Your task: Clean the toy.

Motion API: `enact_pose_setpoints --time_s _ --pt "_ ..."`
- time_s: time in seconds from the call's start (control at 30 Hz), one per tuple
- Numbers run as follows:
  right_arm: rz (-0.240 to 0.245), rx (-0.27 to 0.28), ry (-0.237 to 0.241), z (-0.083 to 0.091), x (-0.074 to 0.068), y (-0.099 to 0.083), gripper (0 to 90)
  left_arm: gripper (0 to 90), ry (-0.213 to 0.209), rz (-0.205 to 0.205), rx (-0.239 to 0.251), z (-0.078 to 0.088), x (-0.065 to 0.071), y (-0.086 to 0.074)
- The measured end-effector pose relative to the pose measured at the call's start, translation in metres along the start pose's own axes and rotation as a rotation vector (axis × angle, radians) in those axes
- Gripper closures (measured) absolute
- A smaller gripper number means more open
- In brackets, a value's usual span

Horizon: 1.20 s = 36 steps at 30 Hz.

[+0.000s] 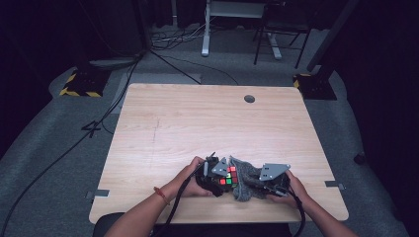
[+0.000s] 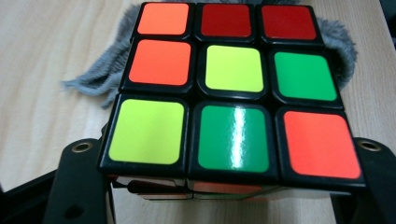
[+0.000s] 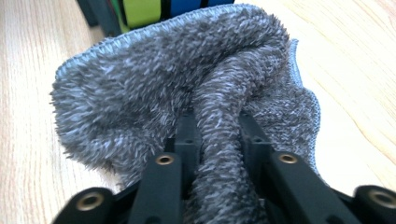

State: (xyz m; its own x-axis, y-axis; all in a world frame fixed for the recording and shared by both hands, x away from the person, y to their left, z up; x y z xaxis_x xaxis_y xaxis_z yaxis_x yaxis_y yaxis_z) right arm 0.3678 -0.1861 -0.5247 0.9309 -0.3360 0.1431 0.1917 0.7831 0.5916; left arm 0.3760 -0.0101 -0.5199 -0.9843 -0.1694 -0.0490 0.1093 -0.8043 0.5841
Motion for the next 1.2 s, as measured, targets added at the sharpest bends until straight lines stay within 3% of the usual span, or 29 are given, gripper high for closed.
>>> enact_pose_setpoints --time_s 0.1,0.27,0.43,0.7,0.93,1.07,1.2 --pt "0.0 0.024 -0.014 0.007 0.002 0.001 77.8 32.9 0.008 0.002 0.037 0.011 -0.001 0.002" --pt "-0.074 0.14 -0.017 0.031 0.011 0.007 77.9 32.9 0.027 -0.013 0.06 0.023 0.0 0.005" --pt "-0.06 0.199 -0.005 0.041 0.005 0.02 77.8 32.9 0.035 -0.031 0.058 0.023 0.003 0.011" --pt "-0.002 0.177 0.01 0.032 -0.01 0.034 77.5 32.9 0.019 -0.048 0.078 0.024 0.011 0.018" --pt "-0.017 0.169 0.001 0.027 -0.008 0.033 77.6 32.9 0.012 -0.059 0.086 0.025 0.014 0.021" --pt "0.006 0.141 0.017 0.023 -0.012 0.029 77.7 32.9 0.024 -0.041 0.091 0.027 0.01 0.02" --pt "0.003 0.197 0.054 0.03 -0.015 0.032 77.7 32.8 0.027 -0.027 0.098 0.028 0.006 0.018"
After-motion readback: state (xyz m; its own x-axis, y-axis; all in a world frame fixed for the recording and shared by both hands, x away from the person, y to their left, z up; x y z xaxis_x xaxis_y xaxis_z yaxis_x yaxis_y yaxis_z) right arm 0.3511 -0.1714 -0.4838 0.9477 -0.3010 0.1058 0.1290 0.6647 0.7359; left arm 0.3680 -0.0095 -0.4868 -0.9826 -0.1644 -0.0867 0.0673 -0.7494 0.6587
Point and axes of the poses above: each handheld gripper's, and its own axes: z roughly backward along the jaws, y roughly out of its top, x roughly to its right, the point moved 6 cm from there along -z, roughly forward along the jaws, and after that the axes turned 7 degrees about -x, right-handed, at the moved point
